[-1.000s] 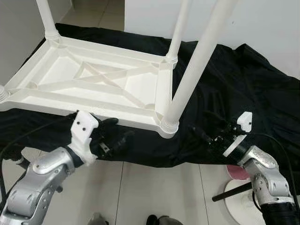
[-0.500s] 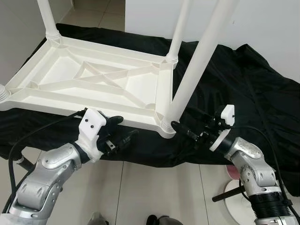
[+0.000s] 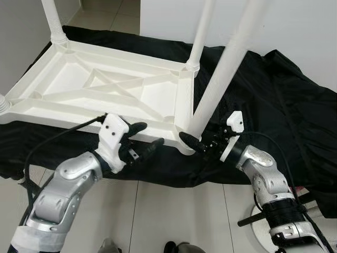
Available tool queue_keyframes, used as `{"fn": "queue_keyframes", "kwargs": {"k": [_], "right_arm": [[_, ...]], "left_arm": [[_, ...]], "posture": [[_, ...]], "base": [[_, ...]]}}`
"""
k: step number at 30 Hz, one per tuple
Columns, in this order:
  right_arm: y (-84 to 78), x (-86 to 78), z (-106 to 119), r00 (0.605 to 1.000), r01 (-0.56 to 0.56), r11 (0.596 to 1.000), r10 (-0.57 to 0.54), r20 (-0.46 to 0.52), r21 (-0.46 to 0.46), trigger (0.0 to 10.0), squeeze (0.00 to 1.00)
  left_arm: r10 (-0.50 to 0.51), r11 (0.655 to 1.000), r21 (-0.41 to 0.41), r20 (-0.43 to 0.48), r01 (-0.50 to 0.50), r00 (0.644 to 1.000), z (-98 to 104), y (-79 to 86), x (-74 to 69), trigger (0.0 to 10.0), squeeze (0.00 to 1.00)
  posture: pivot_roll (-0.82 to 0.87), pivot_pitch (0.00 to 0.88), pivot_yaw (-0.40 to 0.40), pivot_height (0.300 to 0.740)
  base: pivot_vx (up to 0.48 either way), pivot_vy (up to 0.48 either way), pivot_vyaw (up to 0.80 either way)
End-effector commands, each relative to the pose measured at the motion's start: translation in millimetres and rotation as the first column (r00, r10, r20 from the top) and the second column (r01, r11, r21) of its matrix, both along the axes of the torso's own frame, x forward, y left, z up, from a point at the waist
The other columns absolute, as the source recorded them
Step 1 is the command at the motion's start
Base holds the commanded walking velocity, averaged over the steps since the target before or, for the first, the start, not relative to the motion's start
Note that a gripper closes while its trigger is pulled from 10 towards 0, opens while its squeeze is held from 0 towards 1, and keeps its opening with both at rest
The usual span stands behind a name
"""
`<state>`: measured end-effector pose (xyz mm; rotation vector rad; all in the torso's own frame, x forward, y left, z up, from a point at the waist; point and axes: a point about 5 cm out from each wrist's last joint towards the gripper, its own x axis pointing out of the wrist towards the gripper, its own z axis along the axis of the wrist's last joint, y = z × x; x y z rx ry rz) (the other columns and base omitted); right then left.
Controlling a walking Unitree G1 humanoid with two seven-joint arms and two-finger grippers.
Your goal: Building children table
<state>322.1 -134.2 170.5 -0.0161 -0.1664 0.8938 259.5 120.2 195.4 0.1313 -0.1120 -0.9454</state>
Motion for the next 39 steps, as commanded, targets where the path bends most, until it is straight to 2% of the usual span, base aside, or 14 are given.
{"fn": "queue_keyframes", "kwargs": {"k": [1,7,9,10,11,12,13,15,22,27,28,30,34,39], "right_arm": [[-2.0,1.0,-2,1.000,0.011,1.000,-0.011,-0.001,-0.018,10.0,0.00],[-0.3,10.6,-1,0.999,0.038,0.999,-0.038,0.012,-0.011,10.0,0.00],[-0.4,11.8,0,0.999,0.041,0.999,-0.041,0.014,-0.010,9.5,0.00],[-0.5,13.2,1,0.999,0.047,0.999,-0.047,0.020,-0.011,7.8,0.00],[-0.5,13.2,1,0.999,0.047,0.999,-0.047,0.020,-0.011,7.8,0.00],[-1.2,15.0,2,0.998,0.056,0.998,-0.056,0.022,-0.009,2.2,0.00],[-2.1,16.8,2,0.997,0.070,0.998,-0.070,0.016,-0.007,0.3,0.00],[-2.9,18.5,1,0.996,0.084,0.996,-0.084,0.006,-0.004,0.0,0.00],[-3.8,19.5,0,0.995,0.097,0.995,-0.097,0.014,-0.001,0.0,0.00],[-4.6,20.5,-1,0.988,0.157,0.988,-0.157,0.006,0.000,0.0,0.00],[-4.5,20.8,-1,0.986,0.164,0.987,-0.164,0.007,0.003,10.0,0.00],[-2.9,20.0,-1,0.982,0.191,0.982,-0.191,-0.009,0.015,10.0,0.00],[1.0,21.2,-3,0.923,0.382,0.922,-0.378,-0.072,0.057,10.0,0.00],[5.4,19.1,-4,0.877,0.477,0.874,-0.467,-0.114,0.090,10.0,0.00]], "left_arm": [[-0.045,0.999,-0.001,0.005,0.045,0.999,1,-5.1,-4.9,10.0,0.00],[-0.083,0.996,0.011,0.009,0.083,0.996,0,-12.2,-10.0,10.0,0.00],[-0.085,0.996,0.011,0.010,0.085,0.996,0,-12.6,-10.2,10.0,0.00],[-0.085,0.996,0.011,0.011,0.085,0.996,0,-12.8,-10.1,10.0,0.00],[-0.085,0.996,0.011,0.011,0.085,0.996,0,-12.8,-10.1,10.0,0.00],[-0.084,0.996,0.012,0.013,0.084,0.996,0,-13.1,-10.2,10.0,0.00],[-0.084,0.996,0.011,0.013,0.083,0.996,1,-13.1,-10.1,10.0,0.00],[-0.082,0.997,0.010,0.011,0.082,0.997,1,-12.9,-10.1,10.0,0.00],[-0.071,0.997,0.017,0.015,0.071,0.997,1,-11.4,-8.7,10.0,0.00],[-0.066,0.998,0.021,0.016,0.066,0.998,0,-10.4,-8.0,10.0,0.00],[-0.065,0.998,0.021,0.016,0.065,0.998,0,-10.3,-7.9,10.0,0.00],[-0.062,0.998,0.022,0.017,0.062,0.998,0,-9.8,-7.5,10.0,0.00],[-0.057,0.998,0.022,0.016,0.056,0.998,-1,-9.1,-7.0,10.0,0.00],[-0.056,0.998,0.023,0.016,0.056,0.998,-1,-9.4,-6.7,10.0,0.00]], "posture": [[0.10,0.132,-0.115,0.740],[0.10,0.136,-0.120,0.740],[0.10,0.136,-0.120,0.740],[0.10,0.136,-0.120,0.740],[0.10,0.136,-0.120,0.740],[0.10,0.135,-0.124,0.740],[0.10,0.135,-0.126,0.740],[0.10,0.135,-0.126,0.740],[0.10,0.134,-0.127,0.740],[0.10,0.135,-0.130,0.740],[0.10,0.135,-0.130,0.740],[0.10,0.137,-0.130,0.740],[0.09,0.137,-0.132,0.740],[0.09,0.135,-0.131,0.740]], "base": [[0.000,0.000,0.00],[0.000,0.000,0.00],[0.000,0.000,0.00],[0.000,0.000,0.00],[0.000,0.000,0.00],[0.000,0.000,0.00],[0.000,0.000,0.00],[0.000,0.000,0.00],[0.000,0.000,0.00],[0.000,0.000,0.00],[0.000,0.000,0.00],[0.000,0.000,0.00],[0.000,0.000,0.00],[0.000,0.000,0.00]]}}
